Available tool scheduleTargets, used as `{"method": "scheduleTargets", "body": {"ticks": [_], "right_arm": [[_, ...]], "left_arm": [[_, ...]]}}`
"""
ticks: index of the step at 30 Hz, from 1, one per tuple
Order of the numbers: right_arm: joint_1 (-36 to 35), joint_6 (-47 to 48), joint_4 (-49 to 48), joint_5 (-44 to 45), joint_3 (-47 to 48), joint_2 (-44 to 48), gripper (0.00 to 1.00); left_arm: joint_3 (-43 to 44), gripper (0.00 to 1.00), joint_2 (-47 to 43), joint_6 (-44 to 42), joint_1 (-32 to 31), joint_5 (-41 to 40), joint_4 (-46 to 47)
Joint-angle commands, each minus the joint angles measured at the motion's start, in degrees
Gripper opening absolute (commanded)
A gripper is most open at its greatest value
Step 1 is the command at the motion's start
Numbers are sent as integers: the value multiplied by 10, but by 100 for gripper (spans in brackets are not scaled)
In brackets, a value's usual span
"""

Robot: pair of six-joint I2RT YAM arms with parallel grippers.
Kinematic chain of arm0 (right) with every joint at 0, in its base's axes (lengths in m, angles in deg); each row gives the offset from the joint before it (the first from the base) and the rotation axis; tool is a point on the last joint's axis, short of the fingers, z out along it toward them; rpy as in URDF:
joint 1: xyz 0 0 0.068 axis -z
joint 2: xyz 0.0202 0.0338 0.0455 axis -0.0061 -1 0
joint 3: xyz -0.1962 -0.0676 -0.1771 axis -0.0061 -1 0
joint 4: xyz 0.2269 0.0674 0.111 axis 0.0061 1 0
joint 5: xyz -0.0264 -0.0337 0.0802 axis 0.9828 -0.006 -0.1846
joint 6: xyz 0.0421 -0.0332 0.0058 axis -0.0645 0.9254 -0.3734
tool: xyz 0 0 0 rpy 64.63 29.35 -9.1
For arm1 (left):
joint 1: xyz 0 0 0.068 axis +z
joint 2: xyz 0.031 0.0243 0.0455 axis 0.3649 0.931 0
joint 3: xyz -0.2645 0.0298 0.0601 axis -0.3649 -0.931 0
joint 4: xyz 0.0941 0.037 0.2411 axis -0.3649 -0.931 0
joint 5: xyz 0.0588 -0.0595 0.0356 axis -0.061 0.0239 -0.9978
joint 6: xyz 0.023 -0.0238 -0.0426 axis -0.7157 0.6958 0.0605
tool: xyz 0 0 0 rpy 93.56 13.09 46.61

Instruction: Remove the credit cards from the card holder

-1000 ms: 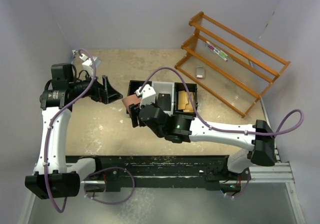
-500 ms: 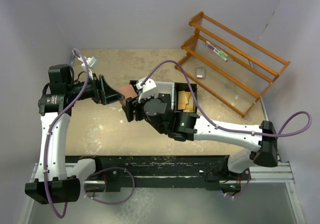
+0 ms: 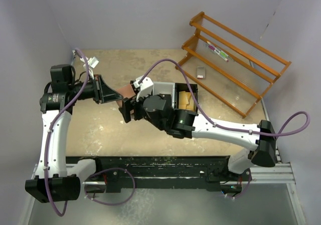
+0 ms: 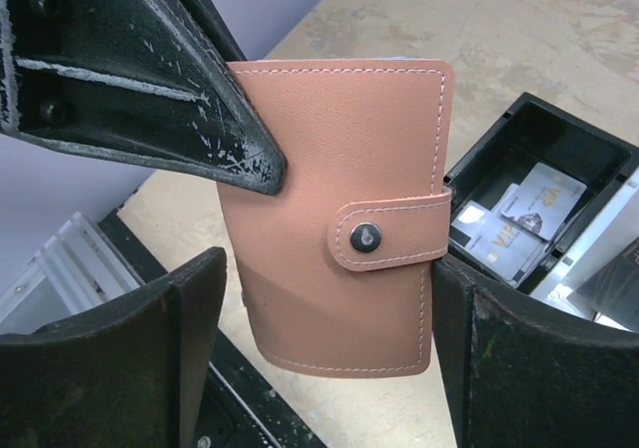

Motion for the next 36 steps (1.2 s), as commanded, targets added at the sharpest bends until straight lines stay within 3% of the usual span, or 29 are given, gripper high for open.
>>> {"method": "scheduleTargets", "body": {"ticks": [1, 5, 12, 18, 36], "right_arm": [[37, -42, -35, -117, 0, 47, 83], [92, -101, -7, -165, -22, 88, 84], [66, -110, 151, -14, 93, 26, 78], [21, -95, 166, 50, 147, -29, 73], [20, -85, 203, 126, 227, -101, 46]], "left_arm": [[15, 0, 4, -18, -2, 6, 10], [29, 0, 0, -42, -2, -6, -6], [28, 0, -29, -63, -2, -61, 9], [29, 0, -35, -67, -2, -103, 2], [35, 0, -46, -92, -2, -63, -31]]}}
